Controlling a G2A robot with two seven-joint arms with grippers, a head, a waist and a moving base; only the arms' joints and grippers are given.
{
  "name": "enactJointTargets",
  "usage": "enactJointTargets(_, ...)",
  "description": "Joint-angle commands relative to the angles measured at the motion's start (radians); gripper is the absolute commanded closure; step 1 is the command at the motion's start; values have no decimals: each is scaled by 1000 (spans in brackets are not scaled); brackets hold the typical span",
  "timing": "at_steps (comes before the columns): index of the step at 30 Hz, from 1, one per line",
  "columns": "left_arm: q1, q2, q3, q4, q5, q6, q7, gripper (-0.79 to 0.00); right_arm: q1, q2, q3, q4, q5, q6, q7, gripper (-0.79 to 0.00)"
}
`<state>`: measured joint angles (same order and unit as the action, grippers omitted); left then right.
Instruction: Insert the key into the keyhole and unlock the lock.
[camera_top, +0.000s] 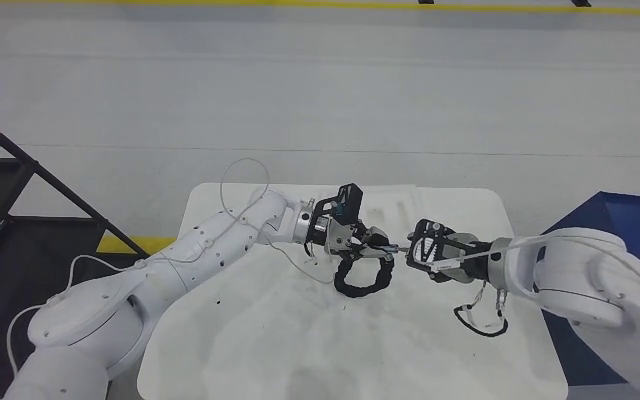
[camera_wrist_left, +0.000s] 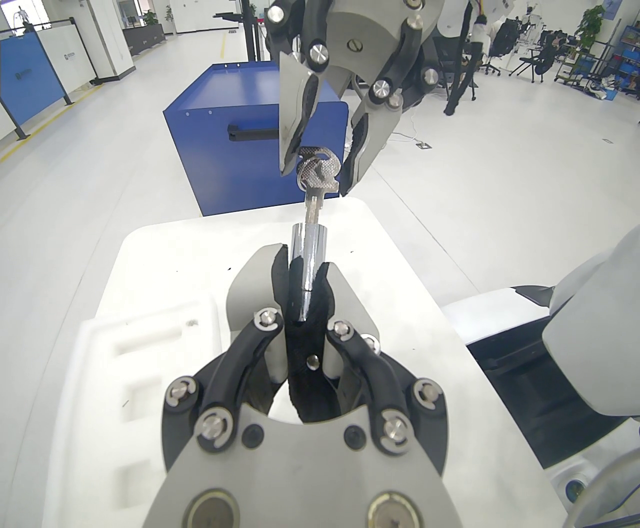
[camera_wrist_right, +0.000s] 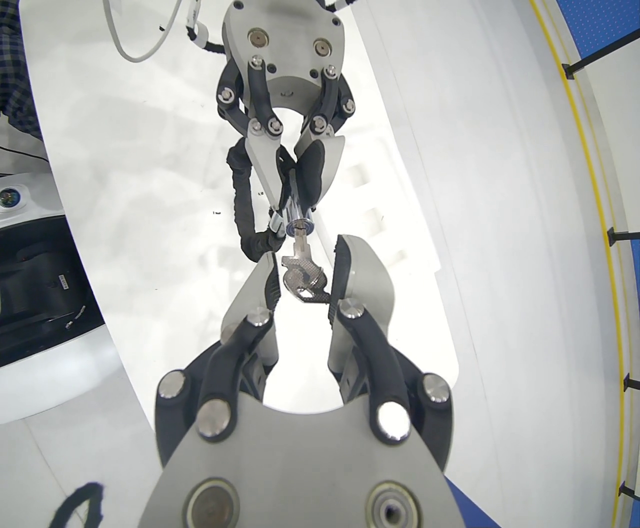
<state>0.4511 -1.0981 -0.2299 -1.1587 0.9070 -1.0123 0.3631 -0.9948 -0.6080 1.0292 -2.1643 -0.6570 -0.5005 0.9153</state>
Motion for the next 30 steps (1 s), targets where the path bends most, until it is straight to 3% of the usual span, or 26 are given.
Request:
enactJointTargets(1, -2, 0, 5, -2, 0, 0, 4, 0, -4, -1, 0, 3, -3, 1, -2, 0)
enactJointTargets(9, -11, 0, 19, 0, 0, 0, 19, 0, -31, -11, 19, 41, 130, 74, -62, 0)
enactJointTargets(22, -6, -5, 4, -12, 60, 0, 62, 0, -45, -31, 42, 131, 545, 231, -24, 0)
enactJointTargets(30, 11, -8, -21, -21, 110, 0, 79, 0, -41, -40, 46, 155, 688, 329, 44, 0)
